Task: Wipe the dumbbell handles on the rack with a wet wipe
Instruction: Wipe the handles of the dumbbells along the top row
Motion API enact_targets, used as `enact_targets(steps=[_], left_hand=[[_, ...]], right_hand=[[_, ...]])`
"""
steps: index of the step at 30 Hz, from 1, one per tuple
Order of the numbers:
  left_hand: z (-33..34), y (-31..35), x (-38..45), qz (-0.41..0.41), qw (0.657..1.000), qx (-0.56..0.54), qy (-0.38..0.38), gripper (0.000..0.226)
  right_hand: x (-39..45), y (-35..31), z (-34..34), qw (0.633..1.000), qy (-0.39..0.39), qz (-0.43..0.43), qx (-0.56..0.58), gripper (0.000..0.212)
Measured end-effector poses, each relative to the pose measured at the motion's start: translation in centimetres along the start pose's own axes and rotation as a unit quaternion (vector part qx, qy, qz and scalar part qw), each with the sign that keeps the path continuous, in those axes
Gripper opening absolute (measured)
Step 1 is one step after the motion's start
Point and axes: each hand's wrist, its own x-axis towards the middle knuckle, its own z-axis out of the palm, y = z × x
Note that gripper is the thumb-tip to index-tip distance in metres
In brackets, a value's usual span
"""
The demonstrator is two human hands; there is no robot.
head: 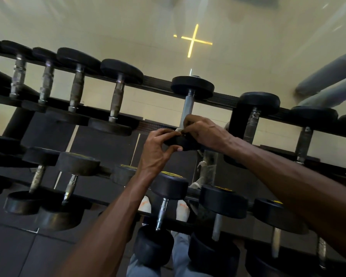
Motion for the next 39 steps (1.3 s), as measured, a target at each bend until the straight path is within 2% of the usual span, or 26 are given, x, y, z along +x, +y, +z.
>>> enact_targets(steps=[1, 4, 5, 10, 14, 18, 21, 25, 29, 32, 37, 38, 39], left_hand=[[0.0, -0.1, 0.0, -0.001, 1.000, 0.002, 0.000, 0.048], [-0.2, -0.1, 0.2, 0.007, 1.000, 0.006, -0.004, 0.047], [-0.3, -0.1, 0.2, 0.008, 1.000, 0.008, -0.006, 0.048], [-0.3, 0.2, 0.1, 0.003, 1.000, 0.004, -0.004, 0.049], [-0.1, 0.1, 0.2, 0.002, 1.000, 0.002, -0.001, 0.049], [0.0, -0.2, 0.3, 0.001, 1.000, 0.012, -0.007, 0.050], [0.0, -0.1, 0.3, 0.002, 1.000, 0.018, -0.010, 0.050], [0.2, 0.2, 0.1, -0.003, 1.000, 0.012, -0.004, 0.051], [0.1, 0.3, 0.1, -0.010, 1.000, 0.010, -0.011, 0.052], [0.1, 0.5, 0.0, -0.006, 1.000, -0.010, -0.004, 0.051], [-0.1, 0.2, 0.1, 0.001, 1.000, -0.018, 0.005, 0.048], [-0.1, 0.3, 0.0, 0.002, 1.000, -0.020, 0.003, 0.048], [-0.1, 0.3, 0.0, 0.002, 1.000, -0.021, 0.002, 0.047]], right_hand=[[0.6, 0.0, -0.7, 1.000, 0.016, 0.007, -0.002, 0.046], [2.8, 1.7, -2.1, 0.981, 0.158, 0.116, 0.007, 0.020], [3.3, 1.9, -2.0, 0.975, 0.175, 0.137, 0.001, 0.018], [3.3, -0.8, 0.1, 0.990, 0.086, 0.053, -0.100, 0.024], [6.1, -0.5, -1.1, 0.963, 0.175, 0.126, -0.164, 0.018], [6.6, -0.6, -0.1, 0.936, 0.253, 0.206, -0.132, 0.016], [6.7, -1.0, 1.3, 0.878, 0.360, 0.313, -0.035, 0.010], [7.6, -2.3, 1.5, 0.751, 0.474, 0.433, 0.153, 0.012], [8.5, -2.5, 1.5, 0.631, 0.525, 0.497, 0.280, 0.006], [8.8, -2.1, 1.4, 0.526, 0.538, 0.546, 0.370, 0.006], [8.4, -0.8, 0.7, 0.462, 0.475, 0.582, 0.471, 0.009], [8.1, -0.6, 0.7, 0.466, 0.466, 0.584, 0.474, 0.011], [7.9, -0.6, 0.9, 0.485, 0.459, 0.581, 0.465, 0.012]])
